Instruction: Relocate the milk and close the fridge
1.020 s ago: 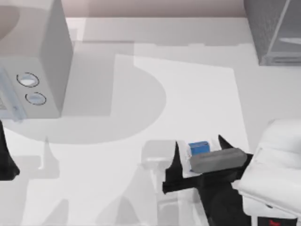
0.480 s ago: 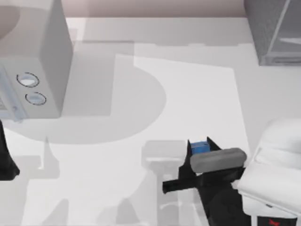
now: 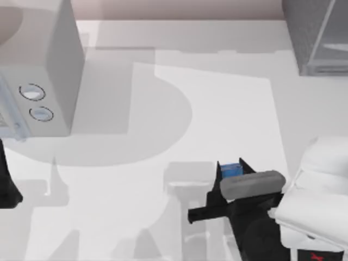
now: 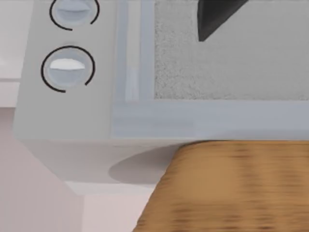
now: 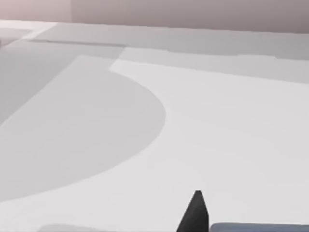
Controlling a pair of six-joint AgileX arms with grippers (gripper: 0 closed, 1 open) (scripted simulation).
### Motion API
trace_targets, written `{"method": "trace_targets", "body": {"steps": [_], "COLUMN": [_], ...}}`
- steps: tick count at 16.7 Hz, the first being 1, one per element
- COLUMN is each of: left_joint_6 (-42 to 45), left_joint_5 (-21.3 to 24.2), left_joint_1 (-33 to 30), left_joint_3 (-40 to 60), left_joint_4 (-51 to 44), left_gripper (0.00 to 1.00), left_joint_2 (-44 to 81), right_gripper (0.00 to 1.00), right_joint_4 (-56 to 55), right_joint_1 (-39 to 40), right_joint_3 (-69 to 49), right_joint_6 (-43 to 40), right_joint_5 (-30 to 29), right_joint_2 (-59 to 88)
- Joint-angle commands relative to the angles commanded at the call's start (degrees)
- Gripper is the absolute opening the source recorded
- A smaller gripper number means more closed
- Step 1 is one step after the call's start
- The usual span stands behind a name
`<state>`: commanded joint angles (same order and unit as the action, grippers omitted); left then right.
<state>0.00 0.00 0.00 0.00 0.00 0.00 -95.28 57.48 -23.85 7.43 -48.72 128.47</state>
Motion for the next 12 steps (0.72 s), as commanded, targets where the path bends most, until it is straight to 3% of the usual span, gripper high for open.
{"method": "trace_targets", "body": {"steps": [12], "left_joint_6": [0.0], "left_joint_5": [0.0], "left_joint_1": [0.0], "left_joint_3": [0.0], "left_joint_4": [0.0], "left_gripper": [1.0], "left_joint_2": [0.0], "right_gripper": [0.0], "right_joint_4": [9.6], "right_joint_1": [0.1], "right_joint_3": [1.4], "right_joint_6": [0.1], "right_joint_5": [0.1], "right_joint_2": [-11.0]}}
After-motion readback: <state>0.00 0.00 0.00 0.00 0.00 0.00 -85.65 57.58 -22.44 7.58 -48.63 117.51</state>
